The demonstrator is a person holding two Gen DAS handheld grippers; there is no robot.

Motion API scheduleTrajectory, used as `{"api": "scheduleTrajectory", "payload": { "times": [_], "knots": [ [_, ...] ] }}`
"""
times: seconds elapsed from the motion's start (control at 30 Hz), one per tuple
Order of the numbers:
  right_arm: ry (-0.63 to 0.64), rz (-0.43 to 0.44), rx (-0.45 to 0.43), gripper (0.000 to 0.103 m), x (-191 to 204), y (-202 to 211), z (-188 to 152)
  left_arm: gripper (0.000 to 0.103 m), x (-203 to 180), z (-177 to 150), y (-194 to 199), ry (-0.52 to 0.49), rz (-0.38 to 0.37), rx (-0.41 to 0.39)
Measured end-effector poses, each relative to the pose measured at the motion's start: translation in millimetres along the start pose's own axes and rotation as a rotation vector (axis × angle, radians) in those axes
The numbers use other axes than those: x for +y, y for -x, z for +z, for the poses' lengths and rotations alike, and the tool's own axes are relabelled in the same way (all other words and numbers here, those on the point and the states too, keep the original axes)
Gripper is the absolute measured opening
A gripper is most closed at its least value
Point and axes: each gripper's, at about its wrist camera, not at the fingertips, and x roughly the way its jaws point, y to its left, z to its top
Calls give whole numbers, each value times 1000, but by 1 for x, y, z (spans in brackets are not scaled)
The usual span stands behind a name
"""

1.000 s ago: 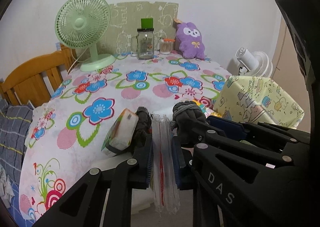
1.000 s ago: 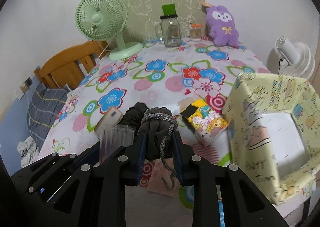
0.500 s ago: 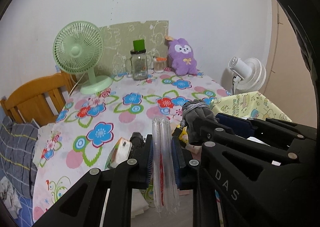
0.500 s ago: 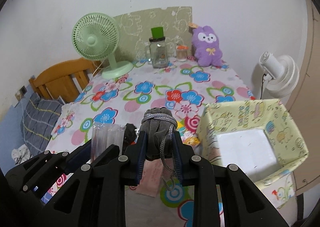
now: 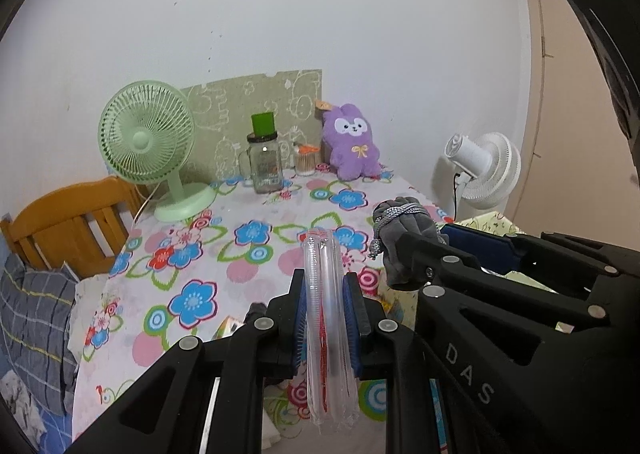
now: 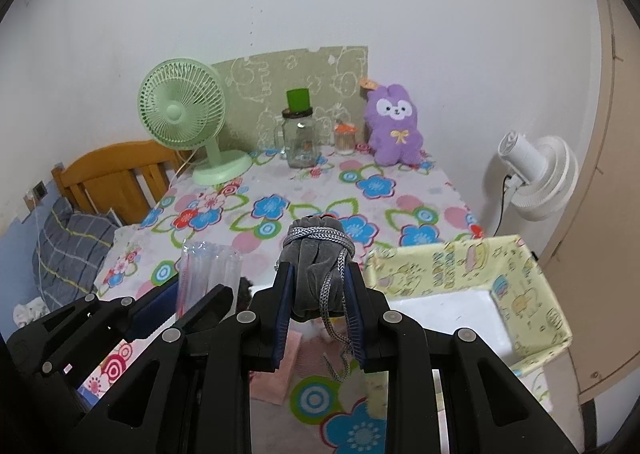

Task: Organize soft objects
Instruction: 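Carry the grey cloth with the right tool while the left tool carries the sleeve to the box, then lower the grey cloth into the box and open the right tool while the left tool releases the sleeve inside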

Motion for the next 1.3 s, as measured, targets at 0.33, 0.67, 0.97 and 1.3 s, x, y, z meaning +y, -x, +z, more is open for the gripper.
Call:
{"api": "scheduleTrajectory", "payload": {
  "times": [0.33, 0.67, 0.97, 1.3],
  "knots": [
    [14, -44, -38, 29, -27, 9, 7, 16, -27, 13, -5, -27, -15, -22],
    [6, -87, -57, 29, -63, 14, 10, 16, -60, 23, -16, -47, -56, -25],
    [-8, -121, -60, 29, -96, 14, 11, 16, -90, 30, -28, -78, -96, -19],
    [-64, -149, -44, 29, -133, 3, 8, 16, -119, 33, -51, -98, -145, -6]
  ]
}}
